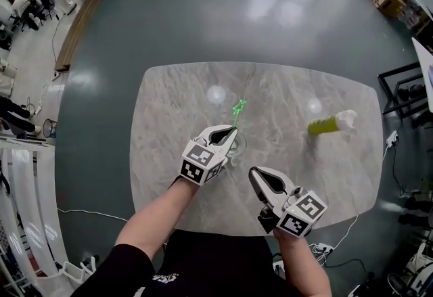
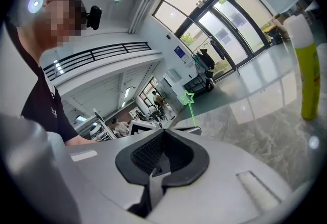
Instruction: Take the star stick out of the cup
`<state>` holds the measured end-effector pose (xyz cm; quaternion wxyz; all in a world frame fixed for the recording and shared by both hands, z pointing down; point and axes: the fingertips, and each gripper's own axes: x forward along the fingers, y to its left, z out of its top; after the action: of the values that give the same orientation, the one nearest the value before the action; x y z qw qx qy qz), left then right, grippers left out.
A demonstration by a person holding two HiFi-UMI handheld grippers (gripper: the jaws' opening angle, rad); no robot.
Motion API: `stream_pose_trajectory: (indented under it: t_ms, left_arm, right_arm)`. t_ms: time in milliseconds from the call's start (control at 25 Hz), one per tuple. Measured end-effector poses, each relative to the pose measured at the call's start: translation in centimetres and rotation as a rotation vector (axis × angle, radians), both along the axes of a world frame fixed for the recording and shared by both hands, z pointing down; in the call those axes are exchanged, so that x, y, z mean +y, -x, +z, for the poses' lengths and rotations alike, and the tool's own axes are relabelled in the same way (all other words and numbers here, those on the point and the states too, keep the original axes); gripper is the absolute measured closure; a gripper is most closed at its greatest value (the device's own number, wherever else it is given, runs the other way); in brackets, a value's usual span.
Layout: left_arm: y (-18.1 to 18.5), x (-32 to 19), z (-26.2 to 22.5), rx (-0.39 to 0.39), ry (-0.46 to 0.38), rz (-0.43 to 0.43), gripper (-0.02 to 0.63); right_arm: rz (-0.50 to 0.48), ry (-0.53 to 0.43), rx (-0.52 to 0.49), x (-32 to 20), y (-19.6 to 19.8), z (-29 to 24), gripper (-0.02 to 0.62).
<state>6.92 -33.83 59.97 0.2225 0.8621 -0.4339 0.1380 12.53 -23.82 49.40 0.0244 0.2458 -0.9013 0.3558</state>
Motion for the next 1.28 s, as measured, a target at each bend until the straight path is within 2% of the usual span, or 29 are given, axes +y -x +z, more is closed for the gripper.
stream_pose_trajectory:
  t_ms: [240, 640, 920, 1280]
  left_arm:
    - [0.5, 0.9, -4.1, 0.088, -0.034, -0.044, 0.601]
    - [5.5, 4.2, -9.1, 0.097, -0.042, -0.109, 0.601]
    - [8.2, 7.7, -7.9, 0.067, 0.007, -0.147, 0.601]
    - [8.7, 10.7, -3.2, 0.078, 0.116, -0.184, 0.601]
  right_arm:
    - [-0.021, -0.016, -0.006, -0.2, 0.8, -0.8, 0.581]
    - [-0.086, -0.049, -0.017, 0.3, 4.3, -3.0, 0.581]
    - [-0.131, -0.044, -0.005, 1.3, 6.3, -3.0, 0.581]
    - [-0.145, 0.007, 0.030, 3.3, 6.6, -1.1, 0.581]
